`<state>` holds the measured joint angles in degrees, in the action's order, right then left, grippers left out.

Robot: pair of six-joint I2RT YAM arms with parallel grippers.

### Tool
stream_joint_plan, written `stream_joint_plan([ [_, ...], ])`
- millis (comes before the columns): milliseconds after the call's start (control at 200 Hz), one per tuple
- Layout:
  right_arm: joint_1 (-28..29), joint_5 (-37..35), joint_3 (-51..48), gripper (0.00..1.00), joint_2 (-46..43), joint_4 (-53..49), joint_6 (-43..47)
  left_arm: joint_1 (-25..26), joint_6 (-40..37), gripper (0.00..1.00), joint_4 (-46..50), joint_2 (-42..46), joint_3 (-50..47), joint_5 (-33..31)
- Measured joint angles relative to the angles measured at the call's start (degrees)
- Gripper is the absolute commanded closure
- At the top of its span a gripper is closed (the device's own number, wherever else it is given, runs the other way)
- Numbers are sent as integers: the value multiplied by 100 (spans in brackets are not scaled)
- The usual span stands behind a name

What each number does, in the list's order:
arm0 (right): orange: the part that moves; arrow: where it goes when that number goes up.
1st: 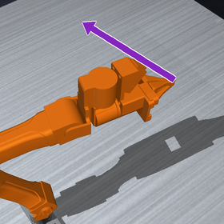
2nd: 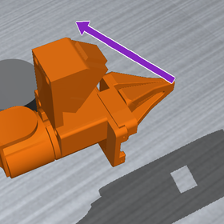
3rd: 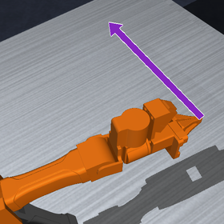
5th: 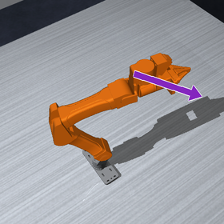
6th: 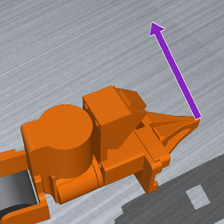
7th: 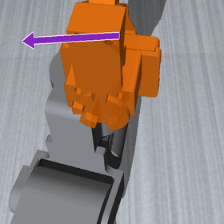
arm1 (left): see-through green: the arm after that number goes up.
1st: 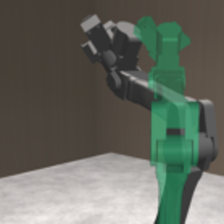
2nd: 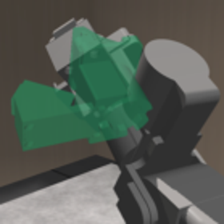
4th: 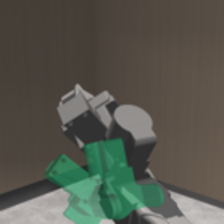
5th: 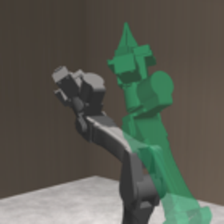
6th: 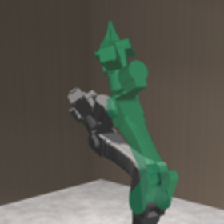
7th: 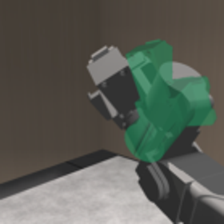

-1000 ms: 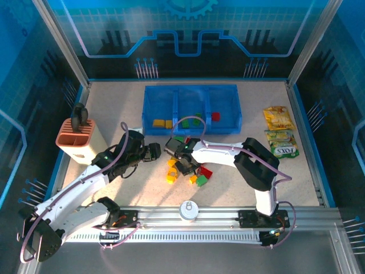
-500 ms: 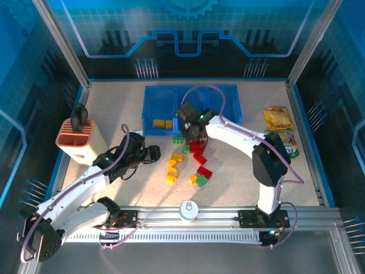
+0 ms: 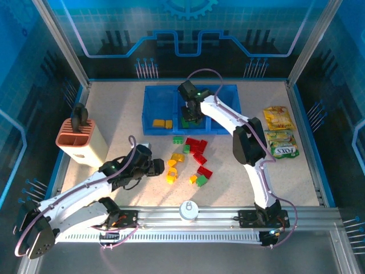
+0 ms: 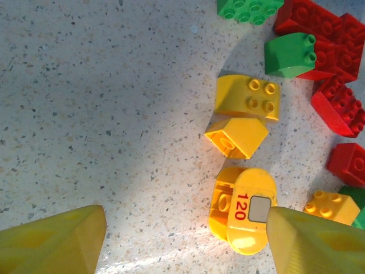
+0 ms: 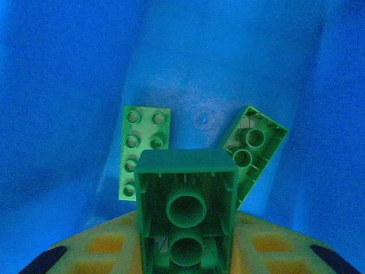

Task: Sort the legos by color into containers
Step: Place the lego in the container, then pick up the lego from the center of the table.

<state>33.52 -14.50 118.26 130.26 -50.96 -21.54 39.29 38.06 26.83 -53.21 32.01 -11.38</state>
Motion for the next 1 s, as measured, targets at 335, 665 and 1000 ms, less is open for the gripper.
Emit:
stream_joint_plan([
  [335,0,15,-317,24,-496,2,-44,63,-68,25,-251,-756,247,4],
  [665,170,144,-3209,28,-3615,1064,-175,35,-439,25,-592,-2339,1526,15],
  [1000,168,146,-5475,30,-5029,1469,-549,-267,-988,24,-627,-4293,2944,15],
])
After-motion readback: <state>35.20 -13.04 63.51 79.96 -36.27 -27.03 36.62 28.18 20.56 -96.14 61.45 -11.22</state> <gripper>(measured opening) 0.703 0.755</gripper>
